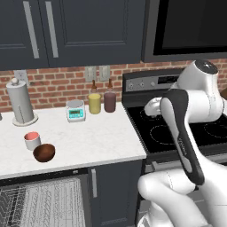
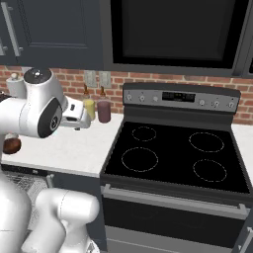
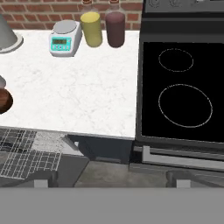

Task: Pick up the cup and bowl from the counter, place them in the dishwasher, and close the dishwasher door.

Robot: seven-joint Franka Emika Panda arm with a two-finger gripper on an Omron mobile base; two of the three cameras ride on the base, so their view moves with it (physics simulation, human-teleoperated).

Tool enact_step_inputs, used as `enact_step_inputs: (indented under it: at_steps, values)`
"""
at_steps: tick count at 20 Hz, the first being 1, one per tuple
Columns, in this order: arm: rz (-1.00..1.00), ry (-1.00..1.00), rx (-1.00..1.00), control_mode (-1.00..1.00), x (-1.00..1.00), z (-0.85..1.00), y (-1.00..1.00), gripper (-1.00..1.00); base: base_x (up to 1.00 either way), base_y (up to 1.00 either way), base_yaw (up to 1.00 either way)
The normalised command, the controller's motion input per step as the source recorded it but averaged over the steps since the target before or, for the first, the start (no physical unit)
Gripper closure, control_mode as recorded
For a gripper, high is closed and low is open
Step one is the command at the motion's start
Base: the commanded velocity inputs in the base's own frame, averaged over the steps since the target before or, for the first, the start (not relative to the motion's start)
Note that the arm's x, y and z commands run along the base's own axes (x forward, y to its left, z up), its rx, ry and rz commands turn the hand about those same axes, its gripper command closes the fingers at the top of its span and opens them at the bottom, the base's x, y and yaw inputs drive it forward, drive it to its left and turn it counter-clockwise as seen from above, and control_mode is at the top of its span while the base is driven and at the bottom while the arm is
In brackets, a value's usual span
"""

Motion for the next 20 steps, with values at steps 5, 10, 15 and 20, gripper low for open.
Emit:
enact_step_inputs:
  at_steps: [5, 10, 15, 20]
  values:
    - [0.00, -0.03, 0.00, -1.00, -0.41, 0.00, 0.00, -1.00, 0.00, 0.00, 0.00]
    - [0.00, 0.01, 0.00, -1.00, -0.08, 0.00, 0.00, -1.00, 0.00, 0.00, 0.00]
    - [0.00, 0.00, 0.00, -1.00, -0.46, 0.00, 0.00, -1.00, 0.00, 0.00, 0.00]
    - [0.00, -0.01, 0.00, 1.00, -0.08, 0.00, 0.00, -1.00, -0.28, 0.00, 0.00]
